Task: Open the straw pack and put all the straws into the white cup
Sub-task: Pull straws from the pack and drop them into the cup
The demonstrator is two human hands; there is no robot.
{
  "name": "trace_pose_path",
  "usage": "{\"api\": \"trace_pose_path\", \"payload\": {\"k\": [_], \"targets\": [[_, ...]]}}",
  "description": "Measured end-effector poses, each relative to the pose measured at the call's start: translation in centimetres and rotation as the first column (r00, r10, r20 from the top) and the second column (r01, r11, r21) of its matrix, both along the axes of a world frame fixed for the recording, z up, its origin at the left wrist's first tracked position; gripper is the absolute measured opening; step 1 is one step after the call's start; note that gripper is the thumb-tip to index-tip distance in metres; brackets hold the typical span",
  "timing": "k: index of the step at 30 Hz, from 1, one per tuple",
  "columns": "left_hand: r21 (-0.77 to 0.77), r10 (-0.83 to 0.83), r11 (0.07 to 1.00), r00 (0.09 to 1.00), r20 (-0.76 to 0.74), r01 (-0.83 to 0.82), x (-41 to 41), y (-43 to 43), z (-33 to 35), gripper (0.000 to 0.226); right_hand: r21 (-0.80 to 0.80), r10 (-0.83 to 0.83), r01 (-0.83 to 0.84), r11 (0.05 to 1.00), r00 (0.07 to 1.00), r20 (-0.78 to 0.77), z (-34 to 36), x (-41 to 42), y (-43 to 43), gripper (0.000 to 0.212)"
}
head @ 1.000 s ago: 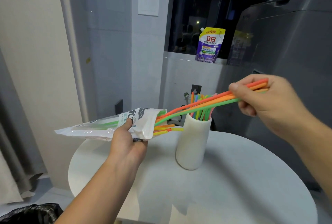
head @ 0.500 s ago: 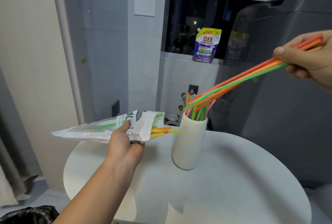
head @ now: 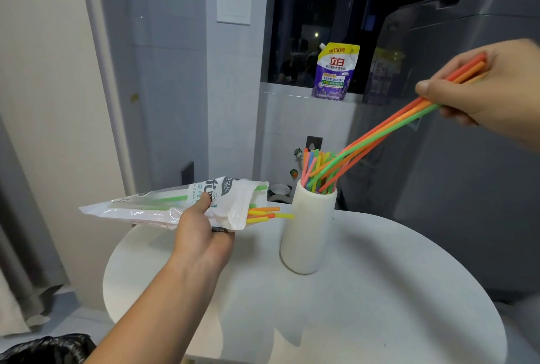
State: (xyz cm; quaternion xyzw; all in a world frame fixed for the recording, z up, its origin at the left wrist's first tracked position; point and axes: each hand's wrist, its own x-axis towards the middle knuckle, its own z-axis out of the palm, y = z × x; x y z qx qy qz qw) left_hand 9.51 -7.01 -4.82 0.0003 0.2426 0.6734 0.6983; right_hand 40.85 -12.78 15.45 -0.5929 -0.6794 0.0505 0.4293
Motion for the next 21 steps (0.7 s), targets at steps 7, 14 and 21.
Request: {"api": "trace_pose_path", "payload": {"k": [7,14,21], "targets": [[0.004,-0.008,1.000,1.000,-0.011,0.008,0.0,0.0,-0.1,0.029,0.006,-0.077,0.077,0.997,0.997,0.030,0.2,-1.8,0.9,0.014],[0.003,-0.009,1.000,1.000,-0.026,0.009,0.0,0.1,-0.1,0.033,0.004,-0.082,0.082,0.997,0.991,0.102,0.7,-3.5,0.6,0.013],[-0.004,0.000,1.000,1.000,-0.009,0.000,0.0,0.1,-0.1,0.035,-0.024,-0.082,0.083,0.996,0.996,0.040,1.9,-3.5,-0.5,0.037]]}}
